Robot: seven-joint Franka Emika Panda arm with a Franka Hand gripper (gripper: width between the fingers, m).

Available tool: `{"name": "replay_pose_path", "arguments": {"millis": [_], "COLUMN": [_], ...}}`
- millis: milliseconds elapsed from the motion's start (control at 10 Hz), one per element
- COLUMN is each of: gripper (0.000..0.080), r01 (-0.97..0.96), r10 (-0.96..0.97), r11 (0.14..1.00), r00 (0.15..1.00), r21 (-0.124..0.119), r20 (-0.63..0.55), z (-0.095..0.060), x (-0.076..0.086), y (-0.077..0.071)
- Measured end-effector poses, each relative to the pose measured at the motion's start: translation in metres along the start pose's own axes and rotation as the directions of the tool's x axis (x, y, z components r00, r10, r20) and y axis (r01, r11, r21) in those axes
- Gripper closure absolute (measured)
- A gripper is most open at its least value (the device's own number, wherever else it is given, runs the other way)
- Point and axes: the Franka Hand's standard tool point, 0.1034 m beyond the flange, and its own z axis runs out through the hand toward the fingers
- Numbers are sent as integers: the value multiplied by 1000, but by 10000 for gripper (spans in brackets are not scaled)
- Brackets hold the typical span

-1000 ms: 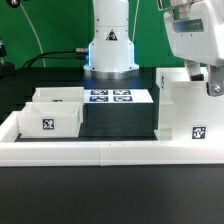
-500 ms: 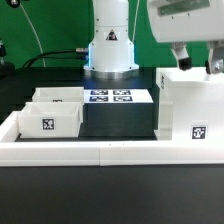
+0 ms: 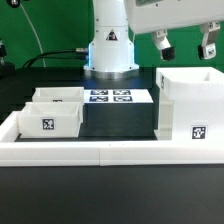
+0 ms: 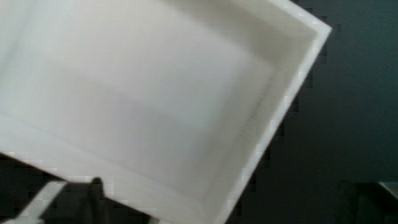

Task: Assemble drawer

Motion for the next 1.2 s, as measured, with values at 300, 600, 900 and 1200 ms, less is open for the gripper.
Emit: {"name": "replay_pose_path", "arguments": {"millis": [300,600,900,1200], "gripper": [150,150,150,150], "r01": [339,583,714,696], "r10": [-338,-583,-715,-698], "r11": [940,810,698,716], "r00": [941,812,698,716], "r21": [-37,-57,-59,-59], "r20": [11,19,-16,-16], "z": [0,3,10,11], "x": [1,9,33,31], "y": [6,20,45,44]}}
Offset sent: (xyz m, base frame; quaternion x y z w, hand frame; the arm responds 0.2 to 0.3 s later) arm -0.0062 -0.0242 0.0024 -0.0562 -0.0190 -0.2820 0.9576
